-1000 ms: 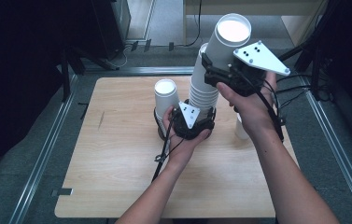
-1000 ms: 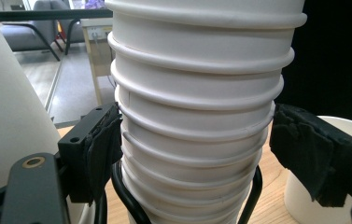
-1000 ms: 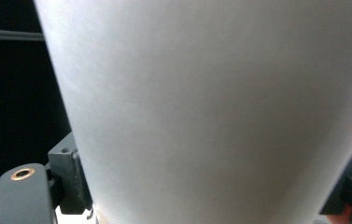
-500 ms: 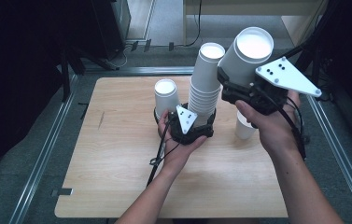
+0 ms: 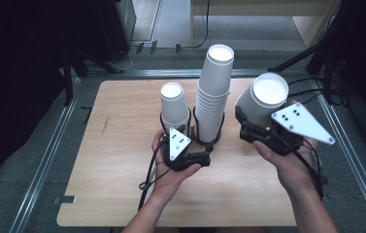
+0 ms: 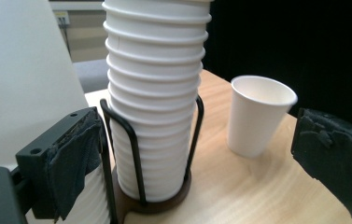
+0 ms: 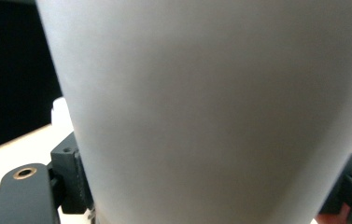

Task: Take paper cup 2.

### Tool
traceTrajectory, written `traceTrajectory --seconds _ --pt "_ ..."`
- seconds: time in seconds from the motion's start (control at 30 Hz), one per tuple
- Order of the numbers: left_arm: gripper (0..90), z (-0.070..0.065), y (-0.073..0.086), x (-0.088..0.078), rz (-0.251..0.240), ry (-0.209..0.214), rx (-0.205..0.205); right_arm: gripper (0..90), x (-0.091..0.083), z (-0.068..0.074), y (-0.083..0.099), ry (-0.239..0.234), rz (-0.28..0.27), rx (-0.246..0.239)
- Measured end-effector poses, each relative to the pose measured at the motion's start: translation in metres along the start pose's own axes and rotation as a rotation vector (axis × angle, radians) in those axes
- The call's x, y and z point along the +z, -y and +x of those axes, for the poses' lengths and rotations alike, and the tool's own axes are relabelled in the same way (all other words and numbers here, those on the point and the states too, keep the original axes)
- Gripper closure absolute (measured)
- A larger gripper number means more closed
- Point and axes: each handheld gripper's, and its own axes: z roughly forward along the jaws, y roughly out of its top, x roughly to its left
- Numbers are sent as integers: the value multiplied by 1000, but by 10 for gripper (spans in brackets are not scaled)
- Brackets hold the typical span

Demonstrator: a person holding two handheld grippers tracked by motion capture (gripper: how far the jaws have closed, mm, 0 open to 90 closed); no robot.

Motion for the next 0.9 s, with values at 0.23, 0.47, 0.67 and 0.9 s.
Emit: traceTrajectory --seconds 0.23,0.47,0.67,0.9 --pt "19 1 5 -26 5 24 24 170 -3 12 42 -21 59 -11" --pt "20 3 14 -48 19 57 20 169 -4 25 70 -59 95 -34" --pt "20 3 19 -59 34 104 40 166 -2 45 101 -120 141 -67" --pt "20 0 21 -68 22 175 52 164 -1 59 120 -162 170 -96"
